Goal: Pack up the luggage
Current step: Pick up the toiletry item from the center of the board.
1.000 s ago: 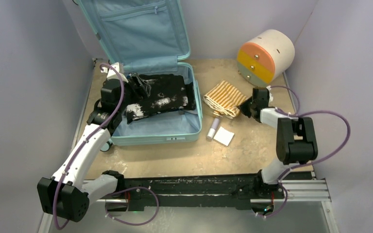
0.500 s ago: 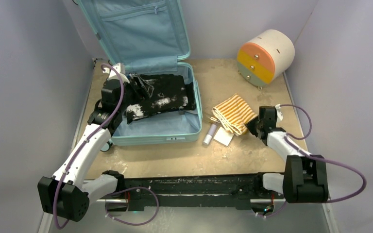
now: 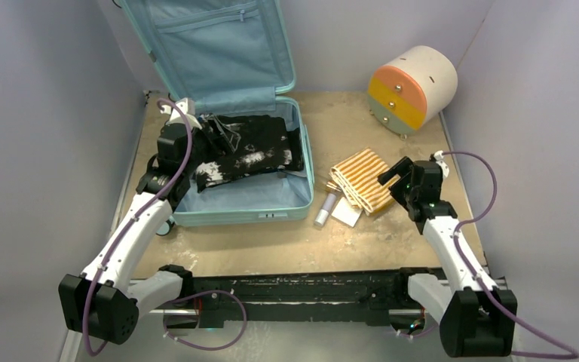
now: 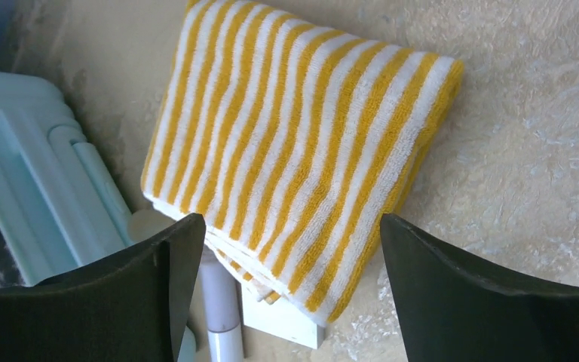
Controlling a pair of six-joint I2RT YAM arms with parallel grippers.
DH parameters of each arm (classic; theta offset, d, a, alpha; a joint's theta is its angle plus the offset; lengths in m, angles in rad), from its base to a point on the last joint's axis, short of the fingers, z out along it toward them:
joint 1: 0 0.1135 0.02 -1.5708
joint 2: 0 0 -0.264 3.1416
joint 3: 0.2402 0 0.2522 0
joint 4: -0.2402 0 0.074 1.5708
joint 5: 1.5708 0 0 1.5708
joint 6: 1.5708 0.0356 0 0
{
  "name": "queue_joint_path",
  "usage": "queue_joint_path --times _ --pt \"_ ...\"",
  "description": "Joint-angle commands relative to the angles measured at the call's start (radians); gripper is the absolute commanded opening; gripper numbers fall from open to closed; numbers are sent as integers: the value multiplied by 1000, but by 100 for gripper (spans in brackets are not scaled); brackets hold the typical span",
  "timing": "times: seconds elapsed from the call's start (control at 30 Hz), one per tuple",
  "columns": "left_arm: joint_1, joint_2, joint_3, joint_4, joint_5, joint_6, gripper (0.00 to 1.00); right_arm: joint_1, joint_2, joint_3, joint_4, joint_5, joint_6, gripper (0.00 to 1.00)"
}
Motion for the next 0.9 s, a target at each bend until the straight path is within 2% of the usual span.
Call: queue_joint_path --times 0.0,0.13,0.2,0.4,0.53,0.67,0.87 --pt "-2 2 -17 54 35 -18 78 -3 -57 5 -39 -32 -17 90" --pt "-2 8 -19 55 39 -19 78 -35 -119 -106 84 -98 60 91" --pt "-2 8 -21 55 41 -19 78 -35 -127 -113 77 -113 71 91" --pt "-2 5 -24 58 46 -23 78 -52 -173 -209 156 -35 118 90" --pt "-2 9 -25 63 58 -29 78 -100 -103 -235 212 -10 139 90" --pt "-2 9 -26 63 64 -31 78 -166 -13 -265 356 -54 143 89" --pt "-2 3 -28 67 73 -37 78 -196 166 -204 426 -80 131 89"
